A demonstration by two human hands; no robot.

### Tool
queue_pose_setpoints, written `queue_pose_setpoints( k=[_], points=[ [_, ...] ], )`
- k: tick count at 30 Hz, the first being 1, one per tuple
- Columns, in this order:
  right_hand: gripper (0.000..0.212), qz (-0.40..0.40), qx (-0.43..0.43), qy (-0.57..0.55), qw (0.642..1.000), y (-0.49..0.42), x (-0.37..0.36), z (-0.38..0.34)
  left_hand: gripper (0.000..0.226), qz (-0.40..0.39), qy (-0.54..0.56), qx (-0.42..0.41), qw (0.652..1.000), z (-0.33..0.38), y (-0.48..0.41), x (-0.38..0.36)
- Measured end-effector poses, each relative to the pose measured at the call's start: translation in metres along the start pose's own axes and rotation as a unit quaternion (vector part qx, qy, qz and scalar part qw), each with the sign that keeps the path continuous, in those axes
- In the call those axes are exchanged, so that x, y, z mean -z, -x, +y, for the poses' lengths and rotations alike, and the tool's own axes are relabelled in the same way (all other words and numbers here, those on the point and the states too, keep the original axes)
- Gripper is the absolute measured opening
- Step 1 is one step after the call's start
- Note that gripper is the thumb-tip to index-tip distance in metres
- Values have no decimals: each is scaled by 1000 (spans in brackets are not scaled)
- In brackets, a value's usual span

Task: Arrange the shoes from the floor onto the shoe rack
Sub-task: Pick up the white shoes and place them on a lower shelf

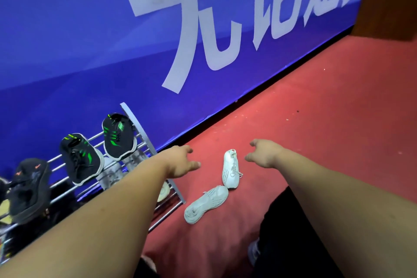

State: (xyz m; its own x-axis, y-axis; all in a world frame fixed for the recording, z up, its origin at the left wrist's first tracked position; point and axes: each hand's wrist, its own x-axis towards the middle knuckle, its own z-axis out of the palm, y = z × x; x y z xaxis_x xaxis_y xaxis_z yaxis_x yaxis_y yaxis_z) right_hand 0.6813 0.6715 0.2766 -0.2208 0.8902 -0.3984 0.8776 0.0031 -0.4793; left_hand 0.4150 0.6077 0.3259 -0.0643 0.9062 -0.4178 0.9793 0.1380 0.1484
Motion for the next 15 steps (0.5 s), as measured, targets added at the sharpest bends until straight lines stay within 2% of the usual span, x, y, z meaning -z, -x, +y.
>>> queue_pose_setpoints(
  k=[6,11,15],
  points=[
    [68,-6,-24,-19,1000,-15,-13,-7,75,-17,19,-9,1000,-11,-28,-10],
    [50,-30,-45,-47,997,-42,-30,-17,74,-38,33,1,999,-34,-63,-24],
    [44,-45,-66,-38,996,-71,-47,-14,72,-61,46,2,997,-47,-92,-43]
  ],
)
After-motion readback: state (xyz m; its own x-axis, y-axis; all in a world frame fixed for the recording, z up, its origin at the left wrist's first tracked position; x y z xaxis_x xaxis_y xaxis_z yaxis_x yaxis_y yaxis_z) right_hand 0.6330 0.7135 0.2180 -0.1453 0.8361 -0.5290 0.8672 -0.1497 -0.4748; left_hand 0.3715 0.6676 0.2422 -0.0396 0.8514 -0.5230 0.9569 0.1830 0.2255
